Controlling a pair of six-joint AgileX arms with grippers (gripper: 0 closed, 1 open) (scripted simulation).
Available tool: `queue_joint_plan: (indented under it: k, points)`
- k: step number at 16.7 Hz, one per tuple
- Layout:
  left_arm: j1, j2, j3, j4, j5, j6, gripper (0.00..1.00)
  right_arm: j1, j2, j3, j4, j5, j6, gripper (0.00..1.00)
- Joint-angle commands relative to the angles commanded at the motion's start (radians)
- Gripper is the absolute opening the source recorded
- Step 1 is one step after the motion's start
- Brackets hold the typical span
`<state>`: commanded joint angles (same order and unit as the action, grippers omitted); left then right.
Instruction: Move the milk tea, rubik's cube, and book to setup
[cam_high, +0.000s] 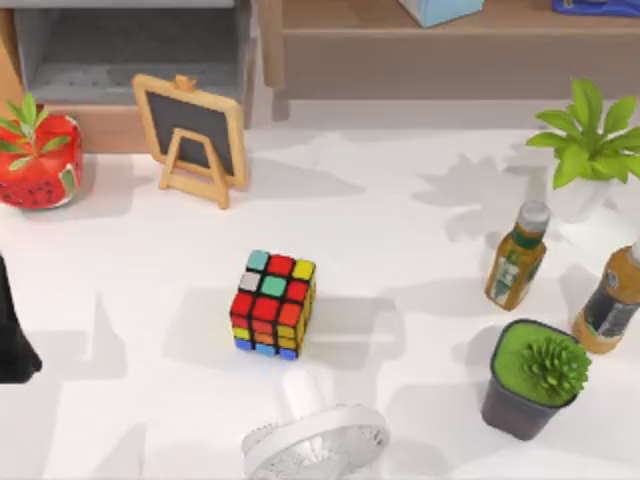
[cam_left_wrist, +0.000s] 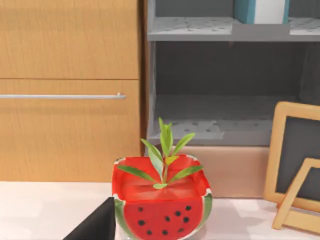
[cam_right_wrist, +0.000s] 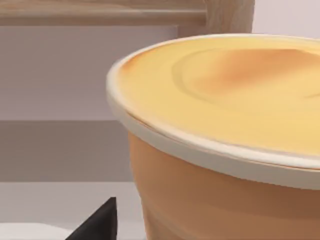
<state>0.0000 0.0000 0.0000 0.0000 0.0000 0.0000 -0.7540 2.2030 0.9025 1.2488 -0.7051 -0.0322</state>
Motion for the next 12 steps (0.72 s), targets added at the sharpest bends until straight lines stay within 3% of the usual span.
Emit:
queue_joint_plan:
  k: [6,12]
  points:
    - [0.0,0.0,0.0,0.0,0.0,0.0,1.0,-0.004,-0.014,-0.006,-0.015,0.001,0.001,1.0]
    - [0.0,0.0,0.0,0.0,0.0,0.0,1.0,-0.033,-0.193,-0.05,-0.146,-0.034,0.0,1.0]
